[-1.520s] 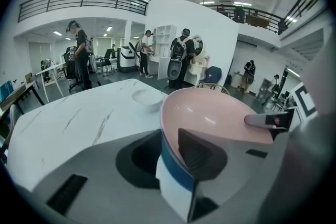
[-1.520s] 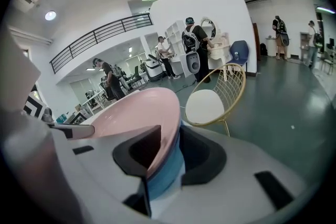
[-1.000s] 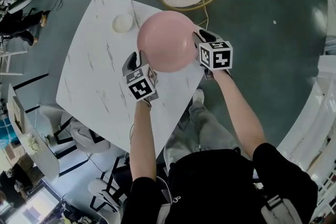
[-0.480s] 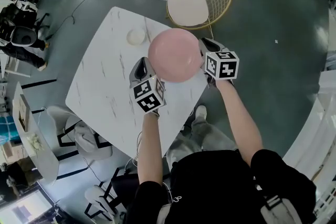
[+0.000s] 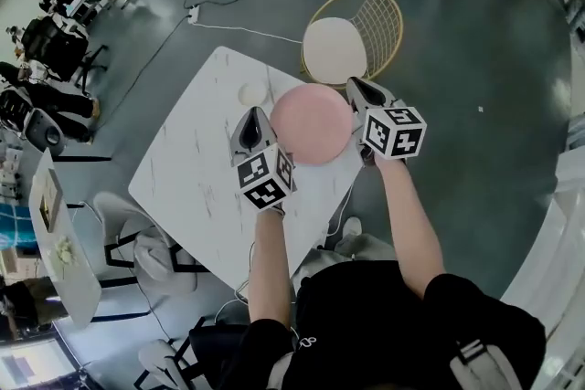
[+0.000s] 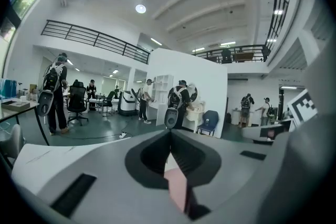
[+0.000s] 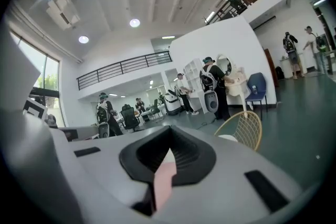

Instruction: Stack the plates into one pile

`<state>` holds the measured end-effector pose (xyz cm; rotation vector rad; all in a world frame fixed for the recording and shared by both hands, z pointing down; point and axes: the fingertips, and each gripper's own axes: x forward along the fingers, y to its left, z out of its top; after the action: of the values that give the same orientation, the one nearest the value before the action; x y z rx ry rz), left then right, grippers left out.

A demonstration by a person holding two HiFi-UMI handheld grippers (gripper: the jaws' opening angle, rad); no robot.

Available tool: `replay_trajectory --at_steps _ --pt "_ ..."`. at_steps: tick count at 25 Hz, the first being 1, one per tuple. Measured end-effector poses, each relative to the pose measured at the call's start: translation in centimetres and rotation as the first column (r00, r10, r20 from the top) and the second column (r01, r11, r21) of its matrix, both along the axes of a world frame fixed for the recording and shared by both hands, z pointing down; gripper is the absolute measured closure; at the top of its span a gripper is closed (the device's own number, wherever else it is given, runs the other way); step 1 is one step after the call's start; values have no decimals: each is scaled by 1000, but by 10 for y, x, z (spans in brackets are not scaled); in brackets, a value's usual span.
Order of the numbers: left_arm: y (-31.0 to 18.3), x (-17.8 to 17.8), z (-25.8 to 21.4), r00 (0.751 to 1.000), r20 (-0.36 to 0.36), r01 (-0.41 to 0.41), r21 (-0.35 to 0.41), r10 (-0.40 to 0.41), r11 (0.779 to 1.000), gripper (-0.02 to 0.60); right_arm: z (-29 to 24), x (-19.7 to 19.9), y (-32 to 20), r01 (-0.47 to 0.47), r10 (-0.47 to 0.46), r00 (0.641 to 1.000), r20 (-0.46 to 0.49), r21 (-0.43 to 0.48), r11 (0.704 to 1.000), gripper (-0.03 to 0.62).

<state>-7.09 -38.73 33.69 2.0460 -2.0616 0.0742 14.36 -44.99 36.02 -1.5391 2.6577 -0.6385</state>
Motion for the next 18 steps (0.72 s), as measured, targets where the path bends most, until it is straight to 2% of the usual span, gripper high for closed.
replay_trajectory --at_steps 5,10,14,18 --pt "16 12 -32 999 -41 1 90 2 996 565 -47 -12 15 86 -85 996 -13 144 986 586" --pt "44 13 -57 996 -61 68 175 -59 982 565 -61 -8 38 109 -101 994 -49 190 976 585" --pt "57 17 -63 997 8 70 190 -73 979 565 -73 -6 46 120 -121 993 -7 226 967 586" --pt "60 24 -66 997 58 41 195 -53 980 565 -77 -18 53 157 -150 988 -47 256 954 586"
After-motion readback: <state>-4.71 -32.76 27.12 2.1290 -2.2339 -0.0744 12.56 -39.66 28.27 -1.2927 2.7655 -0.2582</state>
